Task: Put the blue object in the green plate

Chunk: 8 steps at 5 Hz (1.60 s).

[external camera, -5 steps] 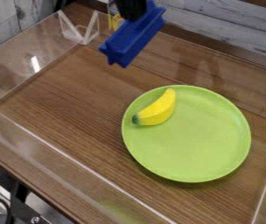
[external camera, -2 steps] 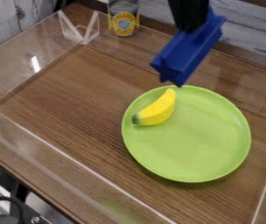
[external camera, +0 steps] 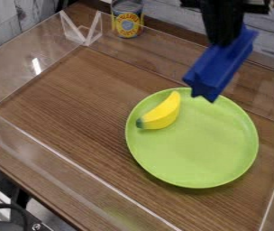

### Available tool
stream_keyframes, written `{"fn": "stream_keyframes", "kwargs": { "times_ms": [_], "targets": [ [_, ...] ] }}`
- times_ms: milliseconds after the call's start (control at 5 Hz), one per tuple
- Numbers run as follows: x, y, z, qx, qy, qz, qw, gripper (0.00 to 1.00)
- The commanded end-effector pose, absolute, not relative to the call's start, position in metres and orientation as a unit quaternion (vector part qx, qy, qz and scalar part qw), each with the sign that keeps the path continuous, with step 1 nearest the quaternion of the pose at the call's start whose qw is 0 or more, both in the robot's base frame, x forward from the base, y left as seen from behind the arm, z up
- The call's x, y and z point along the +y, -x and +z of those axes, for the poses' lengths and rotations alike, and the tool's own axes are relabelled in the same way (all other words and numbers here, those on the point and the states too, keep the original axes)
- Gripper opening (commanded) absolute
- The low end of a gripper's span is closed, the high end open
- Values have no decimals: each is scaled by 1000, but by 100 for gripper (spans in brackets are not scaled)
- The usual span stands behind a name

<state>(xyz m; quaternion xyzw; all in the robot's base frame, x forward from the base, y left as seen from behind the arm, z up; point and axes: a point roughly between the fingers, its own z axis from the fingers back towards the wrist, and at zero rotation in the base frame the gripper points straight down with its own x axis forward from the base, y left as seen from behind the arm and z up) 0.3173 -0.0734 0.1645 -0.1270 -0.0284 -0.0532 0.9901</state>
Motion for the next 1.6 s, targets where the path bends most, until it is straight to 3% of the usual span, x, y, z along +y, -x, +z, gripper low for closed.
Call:
{"fn": "stream_keyframes", "kwargs": {
  "times_ms": [0, 600, 1400],
  "targets": [
    [-91, -335, 174, -61, 126, -61, 988, 0],
    [-118, -344, 146, -57, 98, -71, 991, 0],
    [-116, -337, 150, -68, 76, -71, 992, 0]
  ]
}}
